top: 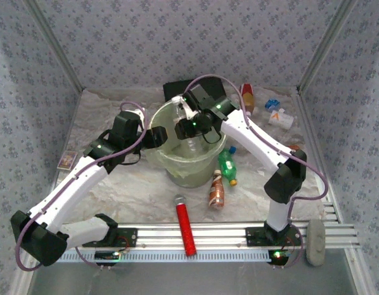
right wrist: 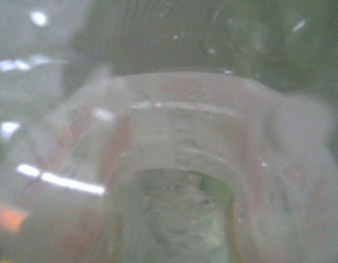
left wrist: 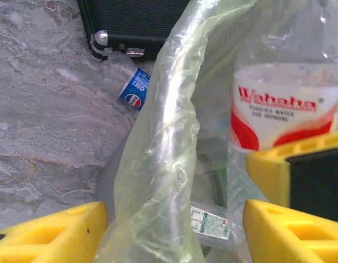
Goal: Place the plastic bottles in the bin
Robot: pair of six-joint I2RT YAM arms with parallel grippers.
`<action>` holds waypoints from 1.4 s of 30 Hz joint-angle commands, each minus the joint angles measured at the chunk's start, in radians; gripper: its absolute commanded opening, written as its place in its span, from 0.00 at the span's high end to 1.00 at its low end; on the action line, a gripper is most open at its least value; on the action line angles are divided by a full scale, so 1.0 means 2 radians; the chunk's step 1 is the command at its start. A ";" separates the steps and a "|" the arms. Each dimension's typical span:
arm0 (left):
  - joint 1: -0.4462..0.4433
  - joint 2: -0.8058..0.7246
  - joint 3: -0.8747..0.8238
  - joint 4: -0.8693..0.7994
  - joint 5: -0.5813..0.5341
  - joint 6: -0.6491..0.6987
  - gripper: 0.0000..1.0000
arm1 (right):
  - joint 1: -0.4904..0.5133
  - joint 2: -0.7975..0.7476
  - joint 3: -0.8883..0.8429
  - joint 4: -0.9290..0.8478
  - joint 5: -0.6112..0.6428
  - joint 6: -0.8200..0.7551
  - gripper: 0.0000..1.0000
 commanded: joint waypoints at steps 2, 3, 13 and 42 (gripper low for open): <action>-0.003 -0.003 0.006 -0.015 -0.010 0.011 0.34 | 0.016 -0.025 -0.004 -0.059 0.008 0.001 0.50; -0.003 -0.004 0.006 -0.015 -0.010 0.010 0.34 | 0.019 -0.027 -0.007 -0.062 0.009 -0.002 0.50; -0.003 -0.004 0.010 -0.016 -0.010 0.013 0.34 | 0.017 0.026 -0.041 -0.048 -0.038 -0.014 0.49; -0.003 -0.007 0.011 -0.021 -0.014 0.017 0.31 | 0.002 -0.046 0.045 -0.074 -0.015 -0.038 0.07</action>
